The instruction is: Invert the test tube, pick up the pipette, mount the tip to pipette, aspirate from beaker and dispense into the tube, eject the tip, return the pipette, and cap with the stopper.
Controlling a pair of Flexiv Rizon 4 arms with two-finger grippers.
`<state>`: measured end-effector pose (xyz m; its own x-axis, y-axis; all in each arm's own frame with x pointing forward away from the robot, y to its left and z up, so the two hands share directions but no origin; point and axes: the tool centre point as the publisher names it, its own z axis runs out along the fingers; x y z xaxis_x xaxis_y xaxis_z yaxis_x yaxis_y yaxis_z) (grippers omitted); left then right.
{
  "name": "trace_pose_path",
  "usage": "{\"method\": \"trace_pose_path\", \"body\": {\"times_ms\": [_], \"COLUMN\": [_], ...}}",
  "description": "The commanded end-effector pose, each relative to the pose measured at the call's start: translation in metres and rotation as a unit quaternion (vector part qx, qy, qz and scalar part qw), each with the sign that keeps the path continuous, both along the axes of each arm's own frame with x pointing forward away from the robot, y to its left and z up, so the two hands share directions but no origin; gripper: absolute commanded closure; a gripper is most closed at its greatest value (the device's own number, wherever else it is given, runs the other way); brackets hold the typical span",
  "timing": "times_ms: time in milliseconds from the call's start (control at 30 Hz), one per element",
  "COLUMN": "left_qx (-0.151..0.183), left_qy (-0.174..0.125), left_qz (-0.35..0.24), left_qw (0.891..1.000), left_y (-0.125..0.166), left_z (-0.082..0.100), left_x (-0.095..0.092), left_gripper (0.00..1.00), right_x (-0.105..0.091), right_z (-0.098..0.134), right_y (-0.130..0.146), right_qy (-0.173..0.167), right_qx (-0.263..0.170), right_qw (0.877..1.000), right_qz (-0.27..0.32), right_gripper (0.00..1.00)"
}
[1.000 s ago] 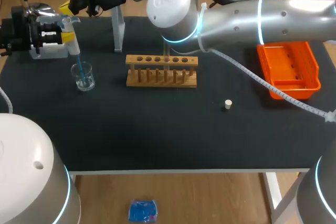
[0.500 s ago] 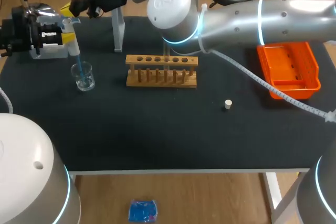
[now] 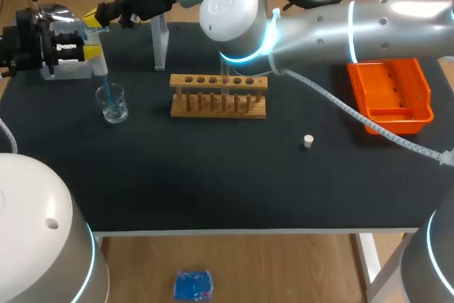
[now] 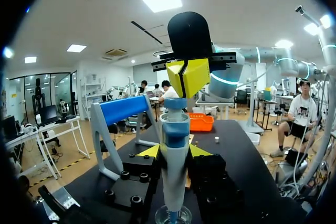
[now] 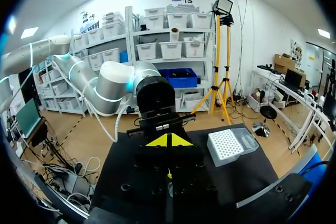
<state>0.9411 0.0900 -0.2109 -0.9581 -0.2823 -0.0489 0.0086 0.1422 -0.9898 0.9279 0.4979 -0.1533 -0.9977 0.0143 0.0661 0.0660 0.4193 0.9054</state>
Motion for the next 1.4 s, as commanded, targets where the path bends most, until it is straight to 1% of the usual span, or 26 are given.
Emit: {"method": "trace_pose_path", "body": {"times_ms": [33,400,500,767,900,933,967,1000,1100,1200,1267,1300,1400], "left_qx": [0.0,0.0,0.0,0.0,0.0,0.0,0.0,0.0,0.0,0.0,0.0,0.0,0.0], "left_qy": [0.0,0.0,0.0,0.0,0.0,0.0,0.0,0.0,0.0,0.0,0.0,0.0,0.0], "left_qz": [-0.001,-0.001,-0.001,-0.001,-0.001,-0.001,-0.001,-0.001,-0.001,-0.001,-0.001,-0.001,-0.001], "left_qw": [1.0,1.0,1.0,1.0,1.0,1.0,1.0,1.0,1.0,1.0,1.0,1.0,1.0], "left_y": [0.001,0.001,0.001,0.001,0.001,0.001,0.001,0.001,0.001,0.001,0.001,0.001,0.001], "left_z": [0.004,0.004,0.004,0.004,0.004,0.004,0.004,0.004,0.004,0.004,0.004,0.004,0.004], "left_x": [0.001,0.001,0.001,0.001,0.001,0.001,0.001,0.001,0.001,0.001,0.001,0.001,0.001], "left_gripper": [1.0,1.0,1.0,1.0,1.0,1.0,1.0,1.0,1.0,1.0,1.0,1.0,1.0], "right_x": [0.001,0.0,0.0,-0.006,-0.008,-0.008,-0.008,-0.008,-0.006,-0.005,-0.002,0.001,0.008], "right_z": [-0.009,-0.012,0.0,0.046,0.06,0.062,0.064,0.066,0.072,0.08,0.084,0.085,0.087], "right_y": [0.002,0.003,0.002,-0.009,-0.017,-0.02,-0.022,-0.026,-0.039,-0.059,-0.078,-0.091,-0.127], "right_qy": [0.002,0.008,-0.002,-0.031,-0.039,-0.043,-0.046,-0.048,-0.06,-0.077,-0.086,-0.098,-0.109], "right_qx": [-0.002,-0.006,0.005,0.039,0.048,0.048,0.049,0.049,0.049,0.044,0.037,0.027,0.018], "right_qw": [1.0,1.0,1.0,0.999,0.998,0.998,0.998,0.998,0.997,0.996,0.995,0.995,0.993], "right_qz": [0.002,0.003,0.005,0.009,0.008,0.006,0.003,0.0,-0.006,-0.012,-0.018,-0.026,-0.034], "right_gripper": [1.0,1.0,1.0,1.0,1.0,0.72,0.11,0.0,0.0,0.0,0.0,0.0,0.0]}}
